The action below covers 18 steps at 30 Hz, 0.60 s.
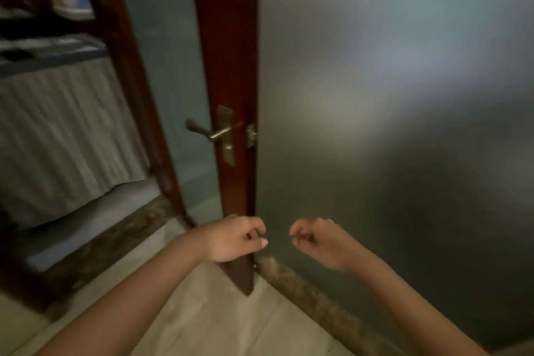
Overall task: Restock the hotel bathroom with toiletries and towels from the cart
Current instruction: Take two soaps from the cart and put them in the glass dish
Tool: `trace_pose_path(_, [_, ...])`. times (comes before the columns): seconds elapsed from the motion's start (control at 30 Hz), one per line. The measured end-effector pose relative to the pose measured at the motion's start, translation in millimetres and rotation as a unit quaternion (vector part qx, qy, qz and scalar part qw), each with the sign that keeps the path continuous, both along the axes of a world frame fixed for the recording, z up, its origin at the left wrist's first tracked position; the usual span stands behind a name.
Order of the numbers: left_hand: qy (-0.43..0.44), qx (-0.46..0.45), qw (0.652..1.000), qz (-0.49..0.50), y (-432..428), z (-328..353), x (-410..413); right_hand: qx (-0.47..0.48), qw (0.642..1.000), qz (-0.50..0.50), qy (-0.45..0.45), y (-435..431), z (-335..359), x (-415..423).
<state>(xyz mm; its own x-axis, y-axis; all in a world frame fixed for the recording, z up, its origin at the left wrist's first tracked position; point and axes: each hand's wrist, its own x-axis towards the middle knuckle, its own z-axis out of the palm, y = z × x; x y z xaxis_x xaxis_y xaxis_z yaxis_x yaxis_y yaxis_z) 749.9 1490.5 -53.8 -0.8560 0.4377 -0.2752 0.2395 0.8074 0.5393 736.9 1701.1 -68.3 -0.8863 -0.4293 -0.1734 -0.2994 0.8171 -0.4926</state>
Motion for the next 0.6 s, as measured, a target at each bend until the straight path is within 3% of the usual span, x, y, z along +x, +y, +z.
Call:
trace_pose_path(0.3, [0.001,0.014,0.990,0.139,-194,11,21,-0.014,0.994,0.109,-0.027,-196,14,-45])
trace_pose_path(0.6, [0.051,0.013,0.965,0.257,-331,25,13,-0.072,0.976,0.206,0.022,-342,25,-109])
